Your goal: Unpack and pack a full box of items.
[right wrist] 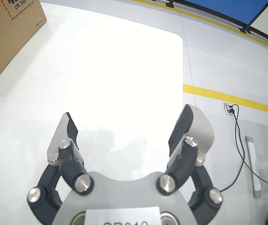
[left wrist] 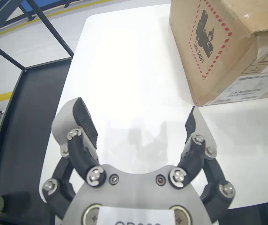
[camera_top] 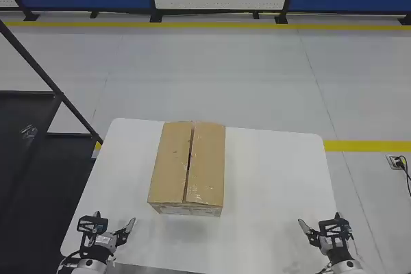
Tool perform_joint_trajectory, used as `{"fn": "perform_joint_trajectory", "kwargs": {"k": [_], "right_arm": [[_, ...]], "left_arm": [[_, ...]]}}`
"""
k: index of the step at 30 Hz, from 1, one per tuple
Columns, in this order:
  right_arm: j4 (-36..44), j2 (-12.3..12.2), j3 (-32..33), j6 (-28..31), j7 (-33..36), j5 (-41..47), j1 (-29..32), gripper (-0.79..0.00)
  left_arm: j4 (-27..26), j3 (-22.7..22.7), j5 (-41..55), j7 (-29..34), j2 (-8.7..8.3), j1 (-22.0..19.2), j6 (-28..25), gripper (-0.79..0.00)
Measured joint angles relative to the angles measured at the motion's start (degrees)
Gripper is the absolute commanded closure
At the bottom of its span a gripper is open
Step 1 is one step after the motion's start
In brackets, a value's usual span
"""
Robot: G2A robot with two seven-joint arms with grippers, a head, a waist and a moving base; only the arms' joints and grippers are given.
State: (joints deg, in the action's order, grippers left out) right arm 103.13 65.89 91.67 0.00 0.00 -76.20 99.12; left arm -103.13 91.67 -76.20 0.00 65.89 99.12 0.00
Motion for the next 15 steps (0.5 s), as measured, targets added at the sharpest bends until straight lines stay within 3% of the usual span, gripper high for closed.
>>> {"fn": "perform_joint_trajectory", "kwargs": {"k": [15], "right_arm": [[0.64,0.07,-0.71,1.14,-0.38,0.01,-0.02,-0.785]], "left_arm": [[0.1,0.23,0.63,-2.28,0.03,-0.39,-1.34,-0.785]]}}
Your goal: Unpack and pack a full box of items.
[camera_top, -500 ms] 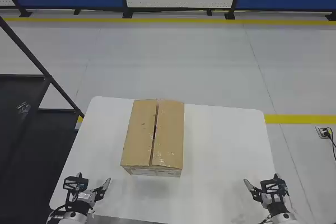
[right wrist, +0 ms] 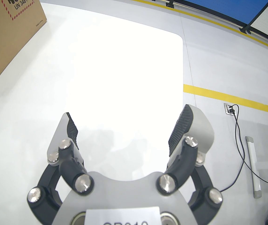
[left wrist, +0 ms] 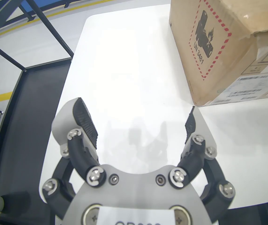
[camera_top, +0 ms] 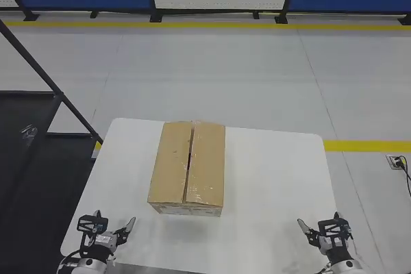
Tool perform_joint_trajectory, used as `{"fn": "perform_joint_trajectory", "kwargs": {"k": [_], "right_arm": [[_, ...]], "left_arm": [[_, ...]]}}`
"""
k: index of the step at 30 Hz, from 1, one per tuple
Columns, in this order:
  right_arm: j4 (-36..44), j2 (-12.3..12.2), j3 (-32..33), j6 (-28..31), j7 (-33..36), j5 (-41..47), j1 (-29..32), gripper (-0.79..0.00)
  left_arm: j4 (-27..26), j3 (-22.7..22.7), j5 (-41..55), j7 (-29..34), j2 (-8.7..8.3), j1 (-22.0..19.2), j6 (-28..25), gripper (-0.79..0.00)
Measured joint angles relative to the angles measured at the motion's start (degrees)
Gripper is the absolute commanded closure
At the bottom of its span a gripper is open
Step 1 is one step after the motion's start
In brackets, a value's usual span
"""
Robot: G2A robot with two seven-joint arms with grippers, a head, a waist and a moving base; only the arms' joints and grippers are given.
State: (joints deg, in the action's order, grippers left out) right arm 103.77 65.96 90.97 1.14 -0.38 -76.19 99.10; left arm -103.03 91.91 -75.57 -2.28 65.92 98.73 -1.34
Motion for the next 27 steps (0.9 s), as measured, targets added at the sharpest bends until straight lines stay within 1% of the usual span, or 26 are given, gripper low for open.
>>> {"fn": "perform_joint_trajectory", "kwargs": {"k": [8,15,19,27], "right_arm": [[2.53,0.58,-3.47,-0.41,-1.43,-0.84,-1.65,-0.785],[5.37,1.23,-7.24,-2.87,-2.14,-3.35,-4.4,-0.785],[6.68,1.46,-8.71,-3.23,-1.53,-4.74,-5.44,-0.785],[6.76,1.47,-8.76,-3.32,-1.38,-4.97,-5.47,-0.785]], "left_arm": [[2.21,1.22,1.92,-7.26,0.24,-2.33,-1.3,-0.785],[6.13,1.01,4.76,-11.76,0.45,-6.74,-5.01,-0.785],[8.55,0.1,5.49,-12.05,0.62,-9.15,-6.07,-0.785],[8.69,0.05,5.58,-11.94,0.63,-9.23,-6.15,-0.785]]}}
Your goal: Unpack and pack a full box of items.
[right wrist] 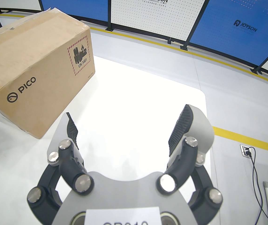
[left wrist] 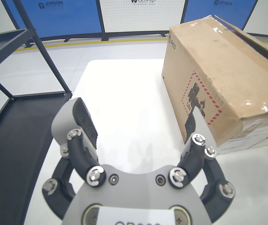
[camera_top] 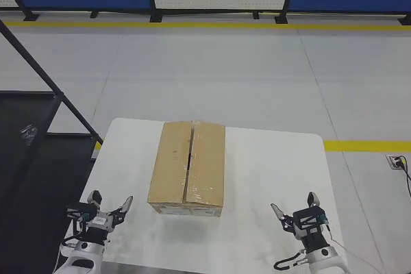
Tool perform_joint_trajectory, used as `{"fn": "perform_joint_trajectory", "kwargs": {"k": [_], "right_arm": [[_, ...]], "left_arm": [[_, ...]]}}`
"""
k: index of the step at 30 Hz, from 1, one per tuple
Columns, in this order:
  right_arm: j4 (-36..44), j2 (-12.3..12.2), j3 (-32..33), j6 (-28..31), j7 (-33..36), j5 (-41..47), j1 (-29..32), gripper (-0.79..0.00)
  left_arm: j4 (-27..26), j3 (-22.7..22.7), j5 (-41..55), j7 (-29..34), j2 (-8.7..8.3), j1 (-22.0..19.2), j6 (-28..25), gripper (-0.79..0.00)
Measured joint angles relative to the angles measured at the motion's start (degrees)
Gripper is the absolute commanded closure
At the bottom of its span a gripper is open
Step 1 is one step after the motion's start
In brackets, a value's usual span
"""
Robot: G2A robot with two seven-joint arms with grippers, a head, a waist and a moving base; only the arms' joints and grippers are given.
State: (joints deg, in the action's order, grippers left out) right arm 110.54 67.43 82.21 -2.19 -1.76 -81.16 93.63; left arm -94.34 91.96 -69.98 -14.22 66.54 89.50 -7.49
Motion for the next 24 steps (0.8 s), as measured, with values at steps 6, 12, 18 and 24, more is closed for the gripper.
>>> {"fn": "perform_joint_trajectory", "kwargs": {"k": [6,12,18,24], "right_arm": [[-0.16,0.06,-0.15,0.55,-0.63,0.38,-0.1,-0.785],[-1.11,0.39,-1.53,1.34,-3.4,0.61,-0.45,-0.785],[-1.84,0.51,-1.37,2.26,-5.24,0.76,0.16,-0.785],[-2.38,0.52,-0.28,3.45,-6.38,1.28,0.73,-0.785]], "left_arm": [[0.68,-0.49,0.41,0.63,0.12,-1.07,0.33,-0.785],[5.27,-4.23,-0.71,1.89,0.7,-6.48,1.27,-0.785],[9.72,-7.41,-2.73,1.63,1.23,-10.03,2.03,-0.785],[10.46,-9.12,-3.44,0.52,1.53,-10.94,0.8,-0.785]]}}
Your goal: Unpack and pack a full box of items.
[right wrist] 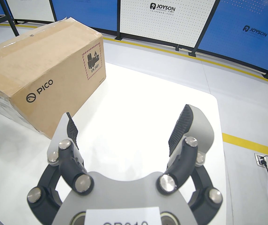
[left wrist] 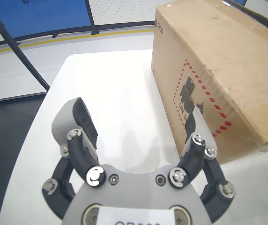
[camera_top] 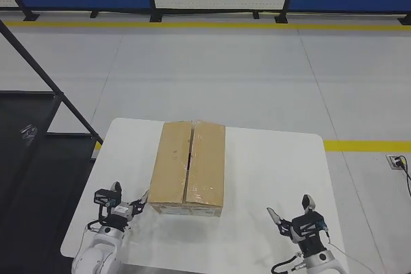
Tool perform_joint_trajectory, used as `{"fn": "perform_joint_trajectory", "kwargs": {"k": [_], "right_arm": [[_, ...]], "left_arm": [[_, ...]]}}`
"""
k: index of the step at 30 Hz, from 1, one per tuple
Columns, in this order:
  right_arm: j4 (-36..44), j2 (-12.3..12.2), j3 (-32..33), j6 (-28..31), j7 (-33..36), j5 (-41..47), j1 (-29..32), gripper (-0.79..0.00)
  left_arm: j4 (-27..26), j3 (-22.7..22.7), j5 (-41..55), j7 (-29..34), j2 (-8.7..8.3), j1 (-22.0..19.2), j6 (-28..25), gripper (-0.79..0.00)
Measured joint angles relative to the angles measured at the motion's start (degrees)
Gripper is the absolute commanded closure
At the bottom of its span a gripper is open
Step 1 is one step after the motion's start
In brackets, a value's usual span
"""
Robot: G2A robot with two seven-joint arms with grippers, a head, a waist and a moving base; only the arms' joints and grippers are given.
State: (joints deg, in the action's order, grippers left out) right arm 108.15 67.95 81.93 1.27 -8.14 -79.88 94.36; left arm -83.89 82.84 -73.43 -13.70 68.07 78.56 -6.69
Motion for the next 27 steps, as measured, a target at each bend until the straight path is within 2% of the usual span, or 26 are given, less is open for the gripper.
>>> {"fn": "perform_joint_trajectory", "kwargs": {"k": [27], "right_arm": [[-1.26,0.4,1.76,2.48,-0.72,1.19,0.0,-0.785]], "left_arm": [[-0.56,-7.52,-2.88,0.28,1.58,-3.03,-0.95,-0.785]]}}
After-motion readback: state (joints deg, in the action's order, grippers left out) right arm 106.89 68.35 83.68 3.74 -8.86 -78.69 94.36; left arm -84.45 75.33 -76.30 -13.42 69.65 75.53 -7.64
